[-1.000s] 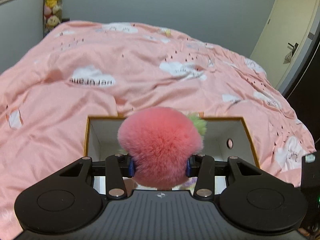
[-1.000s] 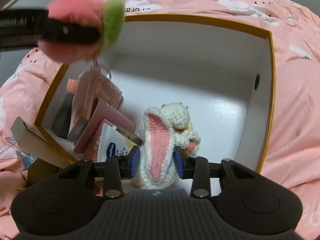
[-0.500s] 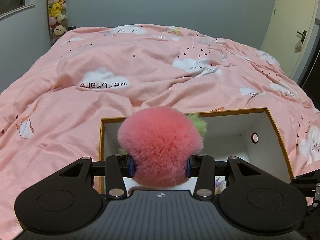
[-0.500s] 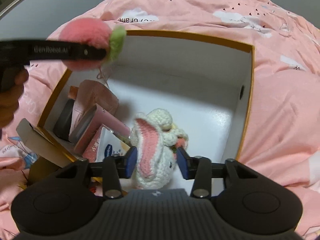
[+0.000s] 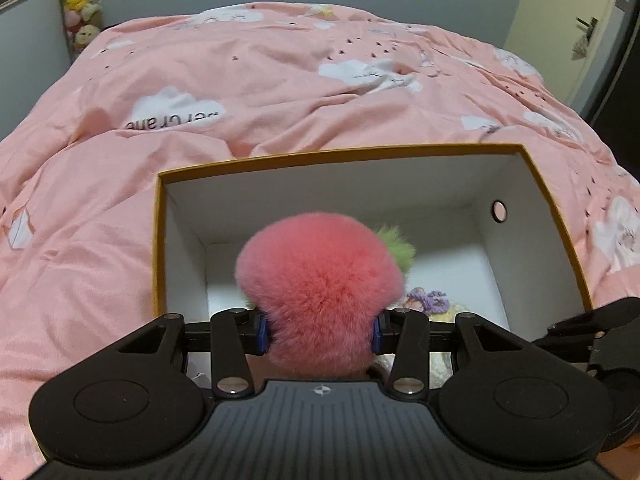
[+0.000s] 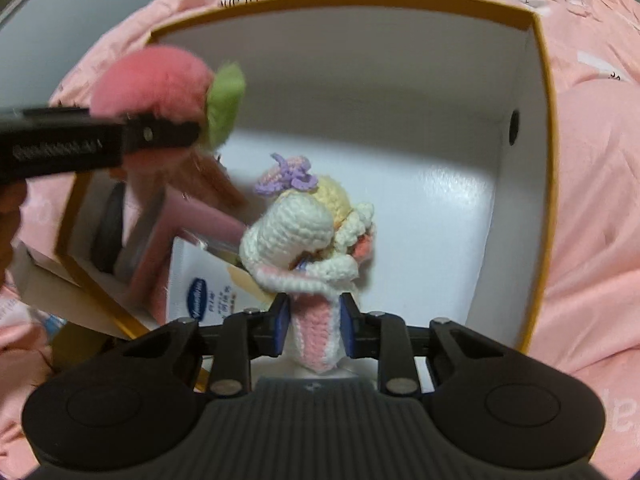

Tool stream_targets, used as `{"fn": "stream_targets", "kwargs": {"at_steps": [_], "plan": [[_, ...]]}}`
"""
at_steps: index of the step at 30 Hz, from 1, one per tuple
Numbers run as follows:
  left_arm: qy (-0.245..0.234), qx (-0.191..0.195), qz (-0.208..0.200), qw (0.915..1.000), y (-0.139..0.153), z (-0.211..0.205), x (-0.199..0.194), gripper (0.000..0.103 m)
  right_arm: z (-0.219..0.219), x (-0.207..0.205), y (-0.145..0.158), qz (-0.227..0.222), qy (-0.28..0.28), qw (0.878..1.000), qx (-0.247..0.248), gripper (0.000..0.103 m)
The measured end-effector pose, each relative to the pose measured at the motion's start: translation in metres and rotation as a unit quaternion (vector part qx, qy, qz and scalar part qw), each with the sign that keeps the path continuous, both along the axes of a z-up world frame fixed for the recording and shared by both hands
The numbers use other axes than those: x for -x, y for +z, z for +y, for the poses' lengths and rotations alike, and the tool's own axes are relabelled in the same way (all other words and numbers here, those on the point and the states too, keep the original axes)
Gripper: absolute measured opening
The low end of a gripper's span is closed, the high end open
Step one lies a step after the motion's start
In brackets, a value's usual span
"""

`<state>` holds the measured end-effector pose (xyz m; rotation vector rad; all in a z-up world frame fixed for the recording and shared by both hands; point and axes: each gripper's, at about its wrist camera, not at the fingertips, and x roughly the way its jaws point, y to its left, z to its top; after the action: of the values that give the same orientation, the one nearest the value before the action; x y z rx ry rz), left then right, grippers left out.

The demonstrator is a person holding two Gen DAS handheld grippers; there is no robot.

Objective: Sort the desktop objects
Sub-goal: 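Lower the pink pompom into the box and open the left gripper while the right gripper releases the bunny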

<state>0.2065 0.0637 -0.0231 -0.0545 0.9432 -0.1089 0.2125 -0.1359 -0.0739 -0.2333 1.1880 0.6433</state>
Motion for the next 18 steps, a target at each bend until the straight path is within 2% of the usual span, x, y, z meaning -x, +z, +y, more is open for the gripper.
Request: {"fn": "stream_targets", "kwargs": {"at_steps": [4,9,18], "plan": [[-0.017,-0.016,0.004,0.9997,-0.003,-0.005,0.003,0.051,0.003,0.005,0.005,-0.012,0.006,1.0,0.008,0.033],[-0.023,-0.006,0.008,0.9997,-0.003,-0.004,0.004,0.052,0.0,0.013,0.017,-0.049,0.005,0.999,0.01,0.034],[-0.005,0.009,-0.009,0.9999,0.01,0.002,0.02,0.052,-0.014,0.024,0.038,-0.094,-0.029,0.995,-0.028,0.044]]}}
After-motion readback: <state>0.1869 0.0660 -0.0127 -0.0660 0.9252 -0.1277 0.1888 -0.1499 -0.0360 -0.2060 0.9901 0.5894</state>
